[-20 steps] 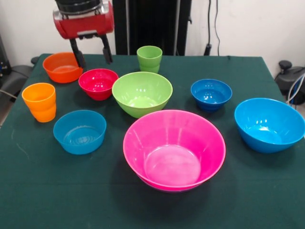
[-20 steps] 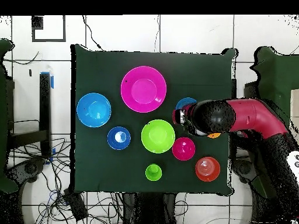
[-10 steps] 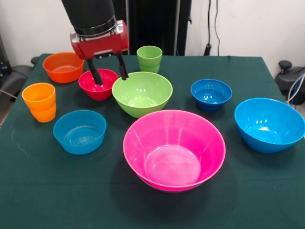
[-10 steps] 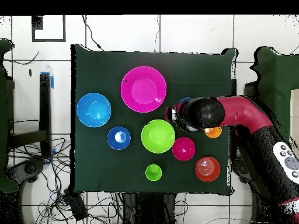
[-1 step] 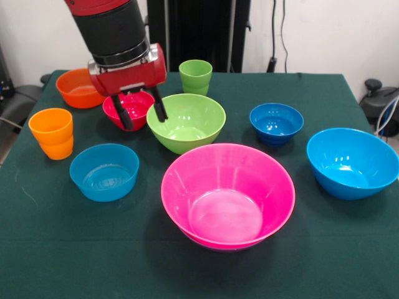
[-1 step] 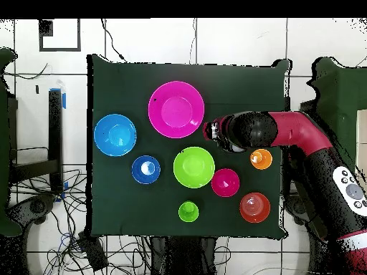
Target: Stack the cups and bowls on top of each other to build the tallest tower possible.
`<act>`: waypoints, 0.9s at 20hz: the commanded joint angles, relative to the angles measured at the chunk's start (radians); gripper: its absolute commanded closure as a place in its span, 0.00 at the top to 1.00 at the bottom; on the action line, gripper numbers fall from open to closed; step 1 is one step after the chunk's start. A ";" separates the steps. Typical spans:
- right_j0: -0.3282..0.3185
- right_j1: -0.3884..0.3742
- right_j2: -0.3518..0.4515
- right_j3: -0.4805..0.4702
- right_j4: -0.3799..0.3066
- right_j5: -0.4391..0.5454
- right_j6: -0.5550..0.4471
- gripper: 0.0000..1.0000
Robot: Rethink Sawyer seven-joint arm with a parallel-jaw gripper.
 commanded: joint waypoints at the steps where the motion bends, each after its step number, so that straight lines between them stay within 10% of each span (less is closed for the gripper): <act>1: 0.056 0.075 0.001 -0.152 -0.097 0.078 -0.432 1.00; 18: 0.067 0.102 -0.071 -0.226 -0.107 0.054 -0.489 1.00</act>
